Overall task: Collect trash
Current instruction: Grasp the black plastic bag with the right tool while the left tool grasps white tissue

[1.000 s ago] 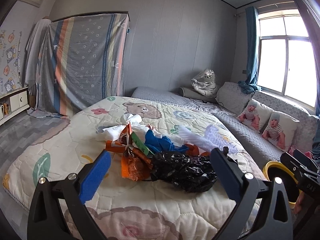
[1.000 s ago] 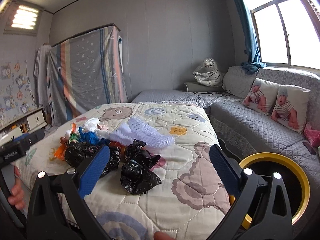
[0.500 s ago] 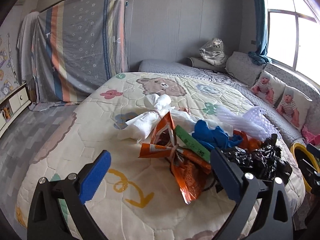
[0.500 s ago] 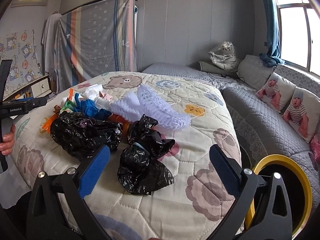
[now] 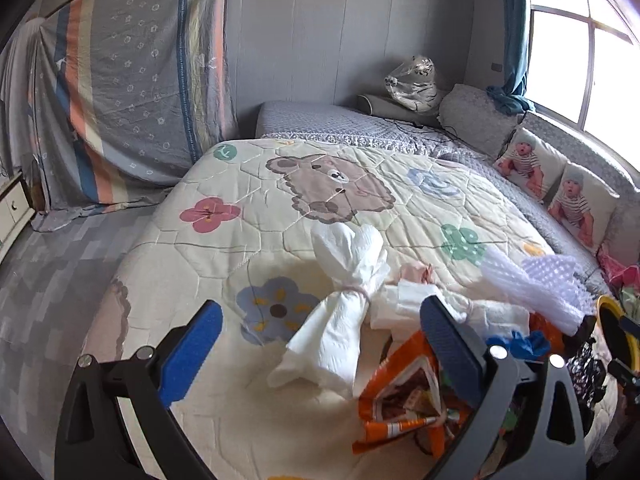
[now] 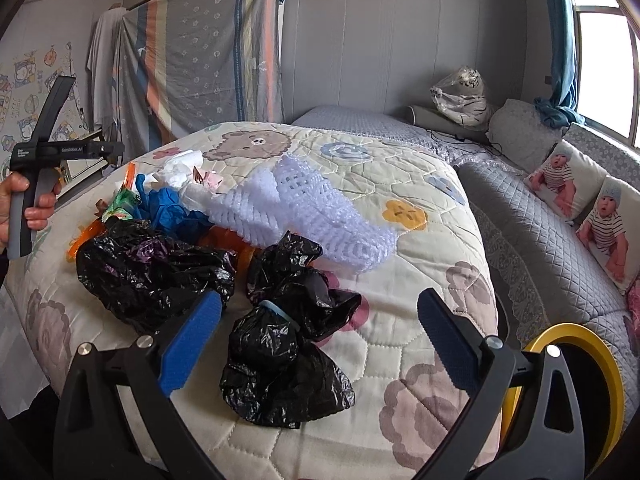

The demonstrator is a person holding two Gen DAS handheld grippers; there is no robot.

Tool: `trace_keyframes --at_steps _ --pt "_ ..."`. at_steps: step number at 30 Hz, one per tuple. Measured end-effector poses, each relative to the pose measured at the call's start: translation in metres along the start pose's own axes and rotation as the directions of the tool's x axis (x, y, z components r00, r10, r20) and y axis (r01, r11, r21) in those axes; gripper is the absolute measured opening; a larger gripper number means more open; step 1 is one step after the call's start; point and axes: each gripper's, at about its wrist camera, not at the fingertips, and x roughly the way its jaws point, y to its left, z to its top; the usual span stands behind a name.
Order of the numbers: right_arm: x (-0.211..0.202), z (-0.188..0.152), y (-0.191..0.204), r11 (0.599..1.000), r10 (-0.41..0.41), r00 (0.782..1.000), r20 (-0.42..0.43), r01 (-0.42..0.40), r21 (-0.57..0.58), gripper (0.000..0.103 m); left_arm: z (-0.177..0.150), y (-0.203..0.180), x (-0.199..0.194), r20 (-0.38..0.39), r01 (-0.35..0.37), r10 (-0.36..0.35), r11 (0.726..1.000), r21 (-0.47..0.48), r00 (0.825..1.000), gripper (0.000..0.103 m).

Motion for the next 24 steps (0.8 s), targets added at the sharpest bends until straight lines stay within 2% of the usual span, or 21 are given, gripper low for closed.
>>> trace_keyframes --at_steps 5,9,13,15,17,19,24 --pt "0.011 0.003 0.005 1.0 0.015 1.0 -0.022 -0.015 -0.014 0.095 0.032 -0.01 0.045 -0.049 0.01 -0.007 0.999 0.054 0.999 0.096" --pt "0.024 0.004 0.008 1.0 0.027 0.998 -0.052 -0.028 -0.012 0.091 0.043 -0.009 0.089 -0.118 0.028 -0.025 0.999 0.023 0.993 0.094" --pt "0.039 0.004 0.003 0.999 0.032 0.994 -0.101 -0.032 0.001 0.086 0.042 -0.012 0.123 -0.187 0.031 -0.026 0.999 0.024 0.982 0.084" --pt "0.045 0.004 -0.001 0.999 0.043 0.991 -0.123 -0.042 0.013 0.085 0.039 -0.013 0.135 -0.208 0.016 -0.008 0.999 0.037 0.978 0.083" --pt "0.048 0.004 -0.002 0.999 0.05 0.99 -0.13 -0.048 0.019 0.083 0.038 -0.01 0.146 -0.236 0.03 -0.027 1.0 0.008 0.971 0.078" --pt "0.049 0.003 -0.001 0.999 0.051 0.99 -0.134 -0.049 0.017 0.076 0.037 -0.007 0.153 -0.265 0.036 -0.038 0.999 -0.013 0.964 0.069" --pt "0.047 0.0 -0.003 0.997 0.079 0.983 -0.163 -0.075 0.033 0.071 0.033 -0.008 0.158 -0.281 0.068 -0.071 0.997 -0.022 0.957 0.054"
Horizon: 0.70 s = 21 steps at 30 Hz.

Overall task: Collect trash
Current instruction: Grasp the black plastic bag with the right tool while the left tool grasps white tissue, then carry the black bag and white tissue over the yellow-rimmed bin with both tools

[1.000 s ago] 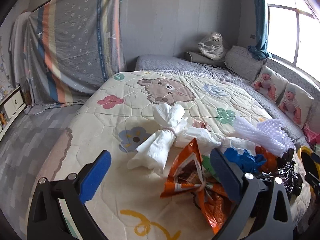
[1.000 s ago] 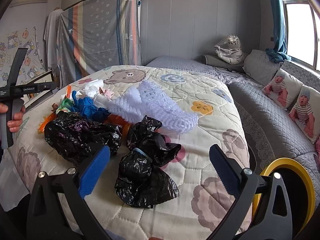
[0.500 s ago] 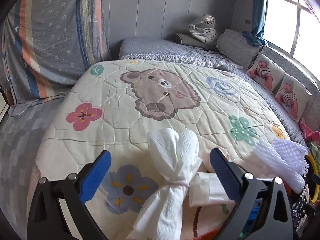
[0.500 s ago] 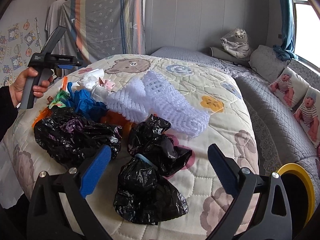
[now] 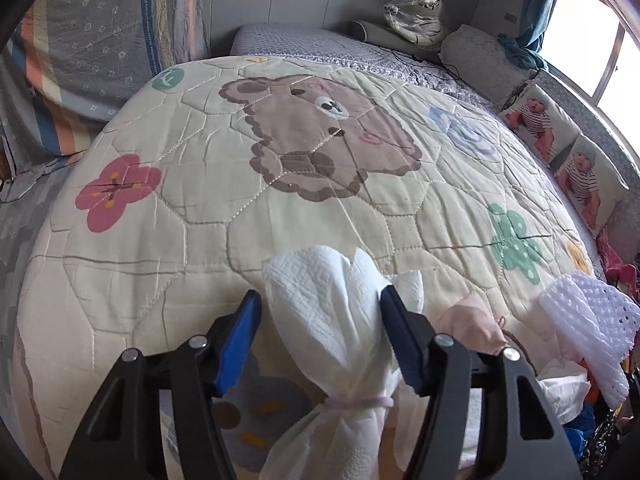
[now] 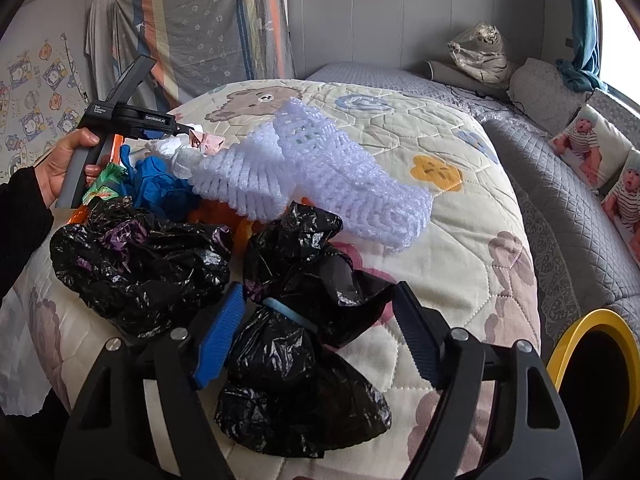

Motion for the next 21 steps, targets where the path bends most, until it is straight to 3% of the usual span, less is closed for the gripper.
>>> trace_keyframes --at_steps 6,10,16,21 --pt "-0.001 -0.005 -0.005 1.0 0.0 1.0 -0.02 0.0 0.012 0.064 0.0 0.003 0.003 -0.008 0.049 -0.049 0.998 -0.032 0.999 0.031" --pt "0.005 -0.007 -0.007 0.999 0.005 0.998 -0.059 -0.002 0.04 0.059 -0.001 0.002 0.003 0.004 0.033 -0.033 0.999 -0.031 0.999 0.021" --pt "0.005 -0.008 -0.006 0.997 0.034 0.996 -0.079 -0.028 0.071 0.039 -0.001 0.007 -0.008 0.042 0.034 -0.031 0.997 -0.074 0.999 0.016" --pt "-0.006 -0.005 -0.002 0.998 0.028 0.999 -0.04 -0.026 0.053 0.034 -0.002 0.018 -0.03 0.11 0.036 -0.025 0.994 -0.101 0.994 0.015"
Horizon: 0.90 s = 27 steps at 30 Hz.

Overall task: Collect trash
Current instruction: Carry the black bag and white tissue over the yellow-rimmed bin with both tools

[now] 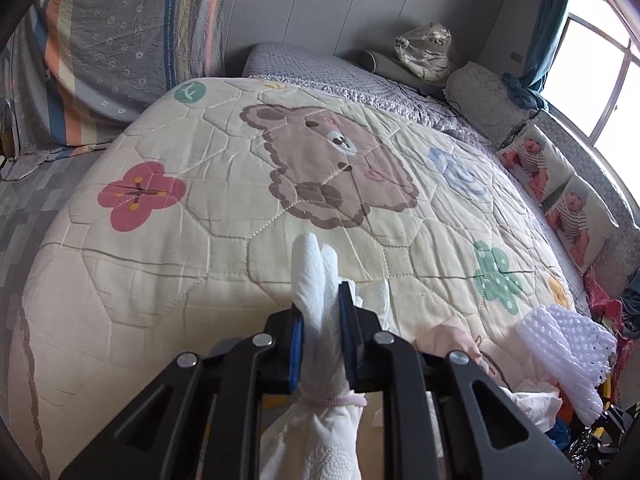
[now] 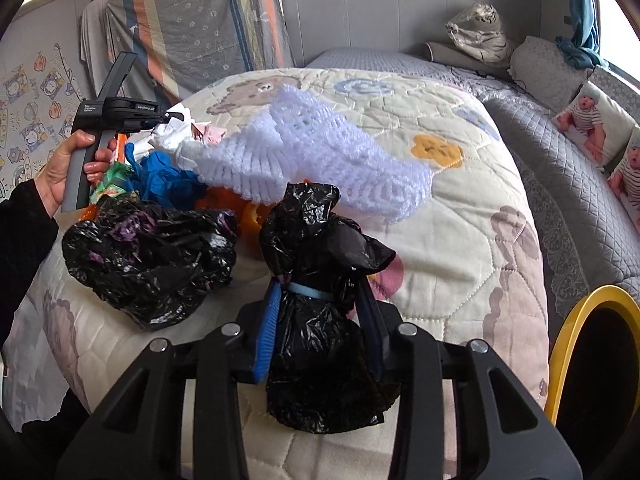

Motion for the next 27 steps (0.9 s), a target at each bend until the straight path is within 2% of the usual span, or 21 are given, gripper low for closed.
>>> trace_keyframes --at_steps 9,13,20,27 --pt "-0.024 0.01 -0.006 0.999 0.028 0.998 0.061 -0.031 0.045 0.034 0.006 0.021 -0.057 0.135 0.009 -0.001 0.998 -0.062 0.991 0.015" --pt "-0.038 0.014 -0.015 0.997 0.008 0.995 0.103 -0.015 0.072 0.034 0.007 0.013 -0.085 0.183 -0.008 0.014 0.999 -0.038 0.983 0.015" --pt "-0.058 0.015 -0.043 0.99 -0.048 0.987 0.154 0.026 0.141 0.034 0.001 -0.043 -0.119 0.227 0.035 -0.044 0.998 0.045 0.973 0.015" --pt "-0.082 0.007 -0.068 0.979 -0.104 0.974 0.199 0.065 0.194 0.034 -0.005 -0.121 -0.133 0.222 0.133 -0.166 0.979 0.156 0.961 0.015"
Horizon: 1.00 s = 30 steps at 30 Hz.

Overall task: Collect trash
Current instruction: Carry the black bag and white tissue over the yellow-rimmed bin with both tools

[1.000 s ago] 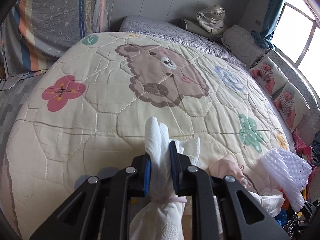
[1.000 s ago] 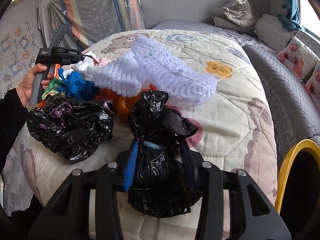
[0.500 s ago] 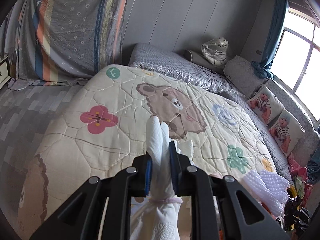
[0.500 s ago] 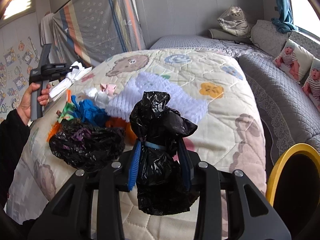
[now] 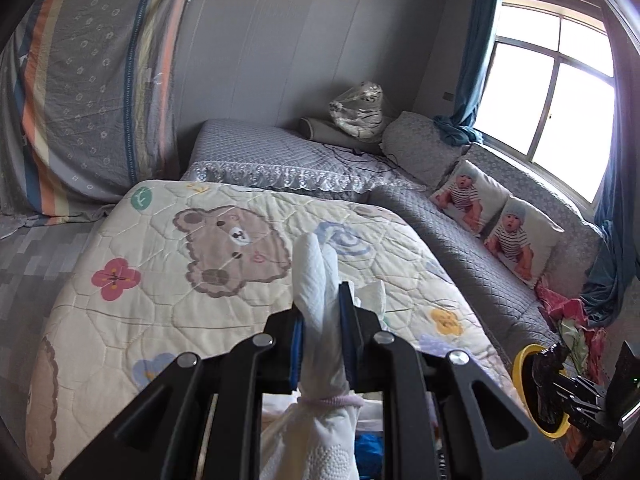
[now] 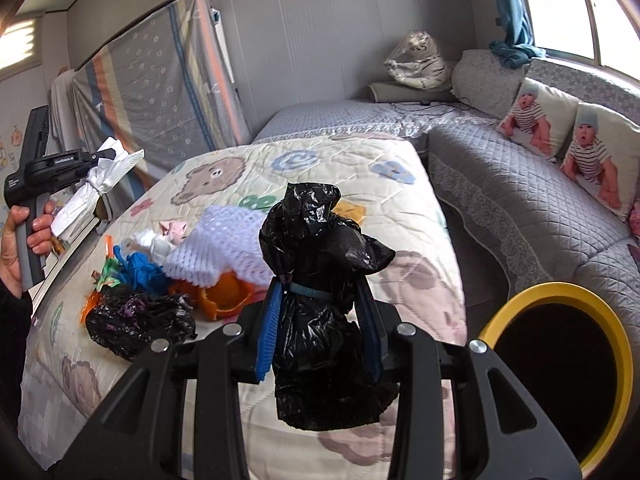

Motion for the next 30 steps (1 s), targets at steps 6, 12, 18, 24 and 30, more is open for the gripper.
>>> trace_keyframes --at_steps 6,12,18,24,30 --pt "-0.018 -0.004 -0.033 0.996 -0.067 0.997 0.029 0.065 0.063 0.034 -0.002 -0.079 0.01 -0.02 0.121 -0.12 0.988 0.095 0.993 0.015" --pt "-0.038 -0.013 -0.073 0.978 -0.174 0.983 0.056 0.165 0.125 0.034 -0.012 -0.155 0.024 -0.061 0.241 -0.234 0.956 0.164 0.97 0.015" --pt "-0.057 -0.023 -0.113 0.95 -0.259 0.964 0.057 0.244 0.195 0.034 -0.027 -0.218 0.048 -0.121 0.347 -0.329 0.917 0.195 0.937 0.015" --pt "-0.07 -0.035 -0.144 0.922 -0.318 0.947 0.041 0.298 0.246 0.034 -0.048 -0.271 0.073 -0.195 0.438 -0.401 0.873 0.215 0.895 0.015" --pt "-0.074 -0.051 -0.164 0.9 -0.351 0.936 0.014 0.333 0.281 0.035 -0.069 -0.319 0.097 -0.26 0.504 -0.446 0.833 0.229 0.856 0.015"
